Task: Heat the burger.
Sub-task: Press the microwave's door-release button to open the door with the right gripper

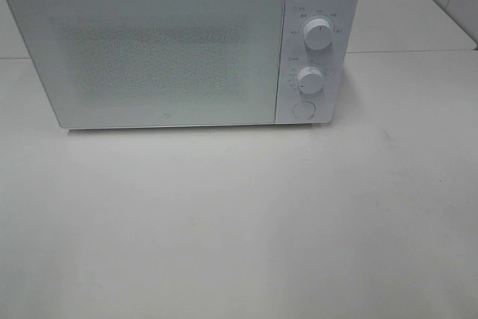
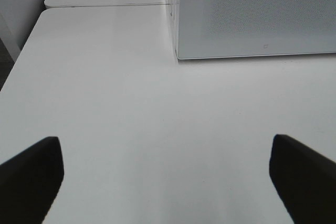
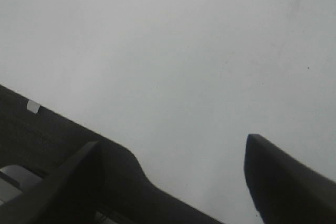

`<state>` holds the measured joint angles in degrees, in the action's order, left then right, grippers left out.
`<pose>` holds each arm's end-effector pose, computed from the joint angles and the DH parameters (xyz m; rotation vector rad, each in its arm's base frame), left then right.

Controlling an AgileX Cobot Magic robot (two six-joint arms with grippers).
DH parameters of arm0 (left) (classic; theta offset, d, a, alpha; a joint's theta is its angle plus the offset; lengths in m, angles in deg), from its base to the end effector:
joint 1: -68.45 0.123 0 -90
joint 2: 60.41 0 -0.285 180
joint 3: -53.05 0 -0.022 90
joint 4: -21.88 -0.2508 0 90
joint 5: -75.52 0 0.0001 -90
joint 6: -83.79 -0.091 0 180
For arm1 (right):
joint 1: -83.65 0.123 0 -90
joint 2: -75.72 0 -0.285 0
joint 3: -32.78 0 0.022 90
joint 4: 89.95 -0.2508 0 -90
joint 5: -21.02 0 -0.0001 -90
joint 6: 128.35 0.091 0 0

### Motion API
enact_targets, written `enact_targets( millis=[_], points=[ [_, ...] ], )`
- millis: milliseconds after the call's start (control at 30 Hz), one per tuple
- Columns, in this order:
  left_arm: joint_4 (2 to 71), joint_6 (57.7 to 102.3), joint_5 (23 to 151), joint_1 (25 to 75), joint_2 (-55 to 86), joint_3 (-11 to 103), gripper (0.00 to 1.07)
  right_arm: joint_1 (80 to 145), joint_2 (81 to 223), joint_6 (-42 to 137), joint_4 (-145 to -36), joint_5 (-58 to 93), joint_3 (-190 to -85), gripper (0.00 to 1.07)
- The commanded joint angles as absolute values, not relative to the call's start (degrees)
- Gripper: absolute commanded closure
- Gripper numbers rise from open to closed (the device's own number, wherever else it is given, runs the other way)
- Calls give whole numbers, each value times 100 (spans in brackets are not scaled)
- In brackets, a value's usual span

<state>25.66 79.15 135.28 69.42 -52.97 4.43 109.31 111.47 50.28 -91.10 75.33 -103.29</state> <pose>-0.0049 -0.0053 0.2786 0.0672 2.0186 -0.0166 0.0687 0.0346 0.2928 -0.5438 2.2866 0.2344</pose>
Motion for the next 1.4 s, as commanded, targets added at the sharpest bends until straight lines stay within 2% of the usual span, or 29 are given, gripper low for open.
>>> enact_targets(
  millis=[33,100,233,500,800,1400],
  points=[
    [2595,7926,13505,6937,-5428,437,6,10742,10247,4959,-9035,7774,-10323,36],
    [2595,7926,13505,6937,-5428,437,6,10593,10070,4959,-8995,7848,-10323,36],
    [2595,7926,13505,6937,-5428,437,6,9774,9365,4925,-8829,8083,-10323,36],
    [2595,7926,13505,6937,-5428,437,6,9132,8609,4913,-8829,8106,-10323,36],
    [2595,7926,13505,6937,-5428,437,6,8840,8173,5022,-8829,8249,-10197,36],
    [2595,7926,13505,6937,-5400,437,6,8840,8173,5073,-8806,7866,-9882,36]
  ],
)
